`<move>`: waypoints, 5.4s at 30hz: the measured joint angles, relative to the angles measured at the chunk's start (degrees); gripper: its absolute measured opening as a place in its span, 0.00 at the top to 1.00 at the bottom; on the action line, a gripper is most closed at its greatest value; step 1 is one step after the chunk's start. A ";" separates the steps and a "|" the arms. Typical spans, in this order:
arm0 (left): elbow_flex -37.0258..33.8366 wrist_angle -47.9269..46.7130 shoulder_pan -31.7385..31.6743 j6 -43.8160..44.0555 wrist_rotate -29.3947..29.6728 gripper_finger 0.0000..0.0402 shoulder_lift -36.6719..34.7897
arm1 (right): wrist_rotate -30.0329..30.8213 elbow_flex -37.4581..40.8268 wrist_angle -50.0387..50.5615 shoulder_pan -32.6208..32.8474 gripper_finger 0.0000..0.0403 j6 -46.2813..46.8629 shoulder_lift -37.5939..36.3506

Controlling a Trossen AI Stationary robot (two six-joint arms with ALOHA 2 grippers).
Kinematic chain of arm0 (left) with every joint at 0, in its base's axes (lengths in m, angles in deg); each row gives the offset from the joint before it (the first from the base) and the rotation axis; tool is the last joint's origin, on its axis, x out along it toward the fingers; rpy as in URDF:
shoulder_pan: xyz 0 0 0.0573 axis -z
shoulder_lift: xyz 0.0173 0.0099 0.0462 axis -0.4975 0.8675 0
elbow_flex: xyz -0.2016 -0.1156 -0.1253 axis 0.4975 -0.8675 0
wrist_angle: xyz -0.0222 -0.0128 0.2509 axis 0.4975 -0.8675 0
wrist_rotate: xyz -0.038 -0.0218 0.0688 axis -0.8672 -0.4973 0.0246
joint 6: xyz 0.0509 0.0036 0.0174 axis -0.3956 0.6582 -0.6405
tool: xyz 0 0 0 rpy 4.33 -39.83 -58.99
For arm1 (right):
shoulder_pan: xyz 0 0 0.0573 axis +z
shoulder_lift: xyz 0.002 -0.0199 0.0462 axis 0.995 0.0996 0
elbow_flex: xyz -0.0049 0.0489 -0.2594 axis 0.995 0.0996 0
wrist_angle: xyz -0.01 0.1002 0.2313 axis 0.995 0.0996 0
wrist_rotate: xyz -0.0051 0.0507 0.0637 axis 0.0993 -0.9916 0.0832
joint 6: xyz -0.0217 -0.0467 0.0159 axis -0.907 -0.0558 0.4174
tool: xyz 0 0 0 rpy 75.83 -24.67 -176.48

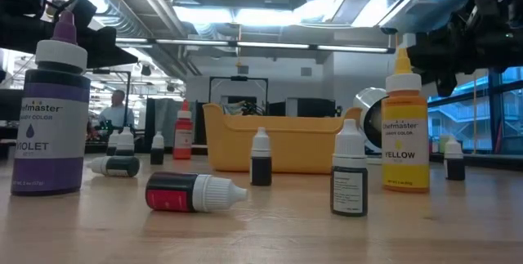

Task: Pick & Place food coloring
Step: Put the large blue food coloring bottle into the yellow bin, then put the orange food coloring bottle into the yellow bin

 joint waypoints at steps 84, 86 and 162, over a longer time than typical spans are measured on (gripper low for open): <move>0.00 0.02 0.00 16.74 0.00 0.99 0.00 | 2.99 -48.96 45.64 12.28 0.56 -19.57 76.98; 0.00 0.02 -0.01 16.72 0.00 0.99 0.02 | 3.03 -48.96 45.62 12.28 0.62 -19.51 76.97; -0.02 3.04 0.00 19.74 -2.90 0.90 0.01 | 6.96 -85.69 57.07 12.15 0.26 -24.12 95.66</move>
